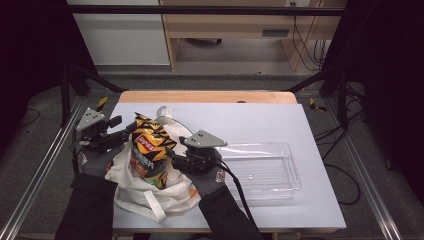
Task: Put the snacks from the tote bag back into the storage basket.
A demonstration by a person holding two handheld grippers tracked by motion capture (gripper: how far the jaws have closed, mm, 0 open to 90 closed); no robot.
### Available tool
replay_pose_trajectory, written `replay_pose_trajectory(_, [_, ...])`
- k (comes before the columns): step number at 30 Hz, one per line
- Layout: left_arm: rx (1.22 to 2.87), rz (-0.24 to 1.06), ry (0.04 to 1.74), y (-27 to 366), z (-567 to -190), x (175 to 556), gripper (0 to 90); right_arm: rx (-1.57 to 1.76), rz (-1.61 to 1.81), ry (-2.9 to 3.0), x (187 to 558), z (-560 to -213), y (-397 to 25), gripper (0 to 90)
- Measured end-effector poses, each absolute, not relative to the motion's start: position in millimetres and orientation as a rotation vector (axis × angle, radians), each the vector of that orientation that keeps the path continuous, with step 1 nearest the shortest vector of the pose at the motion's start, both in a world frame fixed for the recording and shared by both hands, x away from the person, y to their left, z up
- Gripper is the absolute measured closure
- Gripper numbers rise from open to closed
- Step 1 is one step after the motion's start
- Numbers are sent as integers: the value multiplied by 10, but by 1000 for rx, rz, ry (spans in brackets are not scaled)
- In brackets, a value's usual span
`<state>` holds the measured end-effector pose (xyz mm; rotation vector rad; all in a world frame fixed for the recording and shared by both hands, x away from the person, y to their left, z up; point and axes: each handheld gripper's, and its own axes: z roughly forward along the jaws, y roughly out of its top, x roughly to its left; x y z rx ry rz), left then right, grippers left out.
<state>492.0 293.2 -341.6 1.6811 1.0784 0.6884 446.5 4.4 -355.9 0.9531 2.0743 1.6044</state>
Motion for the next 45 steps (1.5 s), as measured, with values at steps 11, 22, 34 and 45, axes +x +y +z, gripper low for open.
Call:
replay_pose_trajectory(11, [1708, 636, 1090, 2910, -3519, 5040, 521, 961, 1578, 2123, 4514, -3640, 165, 611])
replay_pose_trajectory(22, [1726, 583, 1078, 2896, -3561, 5062, 721, 932, 1569, 2123, 4482, -3635, 212, 829])
replay_pose_trajectory(34, [1733, 602, 1084, 2887, -3545, 5004, 897, 923, 1577, 2137, 4468, -3635, 221, 895])
replay_pose_trajectory(45, [1703, 624, 1065, 2953, -3487, 4618, 900, 963, 1609, 2090, 4528, -3565, 87, 899])
